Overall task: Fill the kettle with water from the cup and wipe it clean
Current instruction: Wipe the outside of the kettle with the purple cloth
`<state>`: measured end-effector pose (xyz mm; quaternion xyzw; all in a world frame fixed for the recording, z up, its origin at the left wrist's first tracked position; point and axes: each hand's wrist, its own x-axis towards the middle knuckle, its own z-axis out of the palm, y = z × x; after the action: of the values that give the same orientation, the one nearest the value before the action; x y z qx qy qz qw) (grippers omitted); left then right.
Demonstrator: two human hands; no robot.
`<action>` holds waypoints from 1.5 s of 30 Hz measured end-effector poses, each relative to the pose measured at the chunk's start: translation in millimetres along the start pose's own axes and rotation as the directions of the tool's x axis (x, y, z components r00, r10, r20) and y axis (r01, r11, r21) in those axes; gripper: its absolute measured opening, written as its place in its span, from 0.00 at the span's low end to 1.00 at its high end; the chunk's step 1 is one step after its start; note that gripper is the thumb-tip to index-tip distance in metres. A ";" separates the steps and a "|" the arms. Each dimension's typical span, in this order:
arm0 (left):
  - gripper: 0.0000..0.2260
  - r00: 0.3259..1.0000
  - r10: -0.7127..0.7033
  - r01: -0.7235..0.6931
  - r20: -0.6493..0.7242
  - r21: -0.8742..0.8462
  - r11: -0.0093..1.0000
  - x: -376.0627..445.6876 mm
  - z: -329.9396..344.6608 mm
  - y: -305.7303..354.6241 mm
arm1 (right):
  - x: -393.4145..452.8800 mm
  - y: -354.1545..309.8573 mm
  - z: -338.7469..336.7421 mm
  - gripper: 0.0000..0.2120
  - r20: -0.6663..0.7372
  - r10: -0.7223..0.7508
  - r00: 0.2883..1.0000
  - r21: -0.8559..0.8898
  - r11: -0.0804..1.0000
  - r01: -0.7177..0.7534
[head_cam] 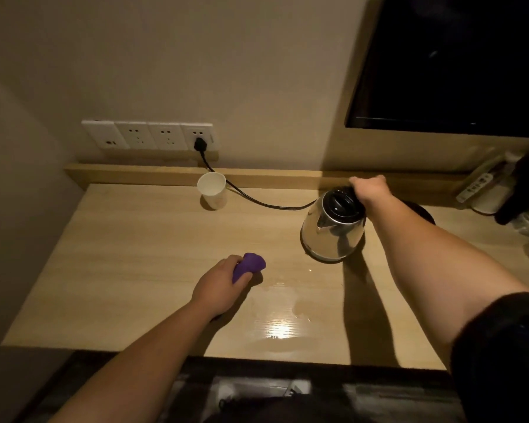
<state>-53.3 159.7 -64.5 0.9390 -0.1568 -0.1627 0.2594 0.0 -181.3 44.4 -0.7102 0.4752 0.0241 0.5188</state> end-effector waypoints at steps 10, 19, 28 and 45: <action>0.18 0.998 -0.039 0.033 -0.040 -0.137 0.990 1.8 -7.4 9.1 | -27.6 -17.5 56.9 0.20 0.350 -0.195 0.916 -0.483 0.800 0.355; 0.18 0.996 -0.081 0.059 -0.021 -0.516 0.855 22.6 -12.1 50.0 | -17.8 -3.9 36.4 0.19 0.313 -0.225 0.923 -0.348 0.876 0.332; 0.17 0.987 0.109 -0.155 -0.122 -0.485 0.861 43.9 -7.7 105.8 | -15.2 32.4 1.1 0.27 0.365 -0.278 0.888 -0.059 0.945 0.320; 0.19 0.929 0.337 -0.326 -0.154 0.090 0.941 59.3 10.5 149.5 | -13.7 42.3 7.4 0.21 0.327 -0.410 0.851 -0.064 0.889 0.453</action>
<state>-35.5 10.6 -5.8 0.9170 -0.2957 -0.0322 0.2658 -33.6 -167.2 18.0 -0.8207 0.2147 0.0489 0.5272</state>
